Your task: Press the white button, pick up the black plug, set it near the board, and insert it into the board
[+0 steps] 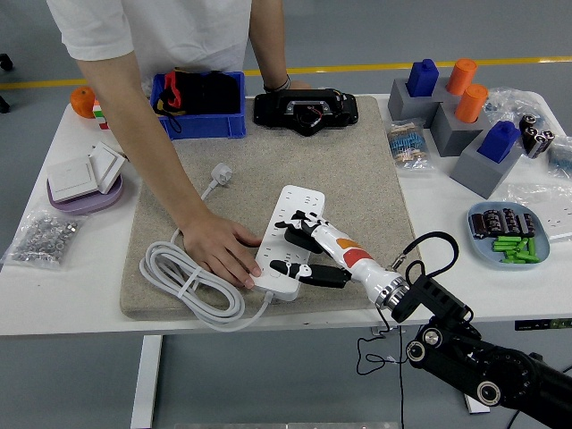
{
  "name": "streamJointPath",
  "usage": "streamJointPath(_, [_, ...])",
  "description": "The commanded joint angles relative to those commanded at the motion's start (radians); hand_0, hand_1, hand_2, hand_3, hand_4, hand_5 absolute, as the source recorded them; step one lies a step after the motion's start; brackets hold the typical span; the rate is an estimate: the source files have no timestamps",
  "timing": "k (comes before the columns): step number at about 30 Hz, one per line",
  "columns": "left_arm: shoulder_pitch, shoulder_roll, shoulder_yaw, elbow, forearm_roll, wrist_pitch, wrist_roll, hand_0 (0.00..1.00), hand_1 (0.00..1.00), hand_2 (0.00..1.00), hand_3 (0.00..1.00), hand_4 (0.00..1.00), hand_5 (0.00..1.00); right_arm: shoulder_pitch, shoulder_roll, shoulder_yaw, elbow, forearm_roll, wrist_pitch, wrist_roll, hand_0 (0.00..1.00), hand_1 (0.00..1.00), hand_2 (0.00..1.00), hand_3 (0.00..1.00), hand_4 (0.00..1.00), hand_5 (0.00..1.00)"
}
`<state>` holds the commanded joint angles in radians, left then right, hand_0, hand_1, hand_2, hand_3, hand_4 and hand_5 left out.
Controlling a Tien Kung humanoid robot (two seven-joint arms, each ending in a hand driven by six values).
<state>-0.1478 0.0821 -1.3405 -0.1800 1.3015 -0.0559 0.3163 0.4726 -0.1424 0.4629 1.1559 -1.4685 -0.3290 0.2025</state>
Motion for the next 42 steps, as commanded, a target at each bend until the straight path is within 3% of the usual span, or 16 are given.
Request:
streamJointPath(26, [0.006, 0.001, 0.004, 0.000, 0.003, -0.001, 0.003, 0.707, 0.663, 0.584, 0.682, 0.664, 0.275, -0.021, -0.012, 0.136, 0.039, -0.049, -0.005, -0.008, 0.998, 0.934, 0.884, 0.846, 0.998, 0.905])
streamJointPath(38, [0.007, 0.000, 0.003, 0.000, 0.005, -0.001, 0.003, 0.708, 0.663, 0.583, 0.683, 0.663, 0.276, -0.088, -0.064, 0.170, 0.146, -0.056, -0.003, -0.015, 0.998, 0.929, 0.877, 0.838, 0.998, 0.901])
streamJointPath(39, [0.007, 0.000, 0.002, 0.000, 0.006, -0.001, 0.003, 0.708, 0.663, 0.584, 0.681, 0.663, 0.276, -0.093, -0.068, 0.174, 0.153, -0.056, -0.004, -0.015, 0.956, 0.896, 0.852, 0.823, 0.998, 0.896])
streamJointPath(42, [0.006, 0.000, 0.003, 0.000, 0.005, -0.001, 0.002, 0.708, 0.663, 0.584, 0.681, 0.663, 0.276, -0.113, -0.081, 0.188, 0.172, -0.041, -0.006, -0.013, 0.956, 0.896, 0.852, 0.823, 0.998, 0.896])
